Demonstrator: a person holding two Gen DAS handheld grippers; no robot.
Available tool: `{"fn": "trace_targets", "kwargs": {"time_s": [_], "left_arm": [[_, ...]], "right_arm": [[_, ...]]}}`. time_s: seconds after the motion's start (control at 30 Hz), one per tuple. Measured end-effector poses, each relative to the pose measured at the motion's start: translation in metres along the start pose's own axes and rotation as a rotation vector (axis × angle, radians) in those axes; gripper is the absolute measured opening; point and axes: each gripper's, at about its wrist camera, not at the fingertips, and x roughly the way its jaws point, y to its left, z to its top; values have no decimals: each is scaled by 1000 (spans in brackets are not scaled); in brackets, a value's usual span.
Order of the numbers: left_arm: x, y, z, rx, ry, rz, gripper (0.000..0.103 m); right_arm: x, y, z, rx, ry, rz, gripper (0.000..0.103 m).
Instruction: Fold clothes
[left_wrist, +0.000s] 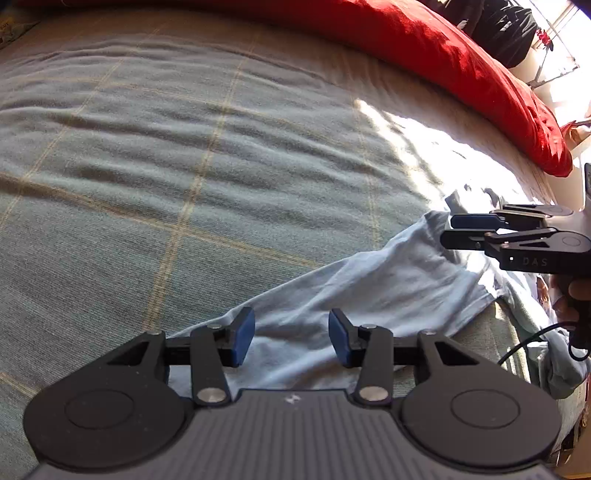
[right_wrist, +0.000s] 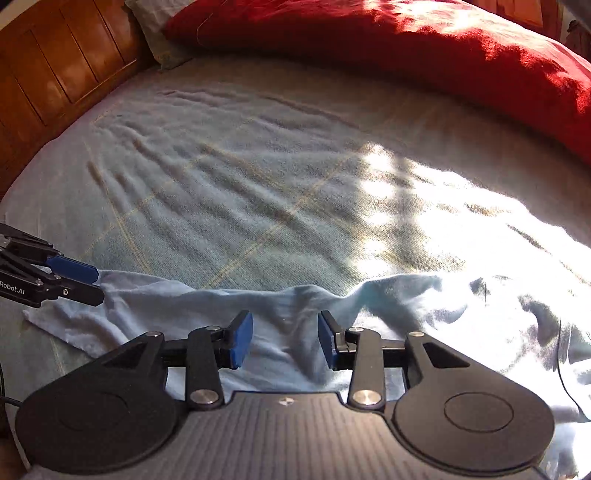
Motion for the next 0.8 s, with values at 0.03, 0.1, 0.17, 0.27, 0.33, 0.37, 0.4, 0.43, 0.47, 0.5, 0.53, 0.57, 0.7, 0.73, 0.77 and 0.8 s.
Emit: {"fn": "trace_targets", "kwargs": {"time_s": [0.03,0.1,0.17,0.27,0.33,0.37,0.4,0.43,0.47,0.5,0.53,0.57,0.7,0.73,0.77,0.8], "left_arm": [[1,-5,0,4,0,4,45],[13,-14,-2,29,41,91,46],[24,-14,-8,24,95,208,39],[9,-14,-12,21,44,207,38],[-1,-14,-11,79,19,238,40],[-1,-12,-8,103,24,251,40],[1,-9,-3,125,33,252,40],[4,-5,3,147,43,242,40],[9,-2,7,175,61,226,40],[17,1,11,204,94,211,40],[24,3,15,235,127,196,40],[29,3,15,278,156,186,40],[34,-5,15,420,202,178,38],[33,-6,16,435,203,182,34],[32,-8,16,451,204,185,33],[29,-8,18,449,197,190,33]], "right_arm": [[4,-3,2,4,1,13,47],[13,-15,2,19,23,-3,47],[15,-31,-7,44,31,-66,47],[-13,-49,-17,126,-15,-70,52],[-35,-52,-28,148,-41,-54,60],[-43,-51,-33,152,-48,-45,61],[-46,-49,-38,152,-45,-31,61],[-48,-45,-44,155,-34,-21,61],[-50,-40,-50,157,-24,-10,61],[-52,-36,-57,160,-14,0,61],[-52,-32,-62,169,-10,0,61],[-54,-31,-66,178,-7,3,61],[-58,-16,-76,229,-5,5,61],[-59,-12,-78,241,-5,4,61],[-60,-10,-79,247,-4,0,61],[-60,-7,-79,253,-6,-2,61]]}}
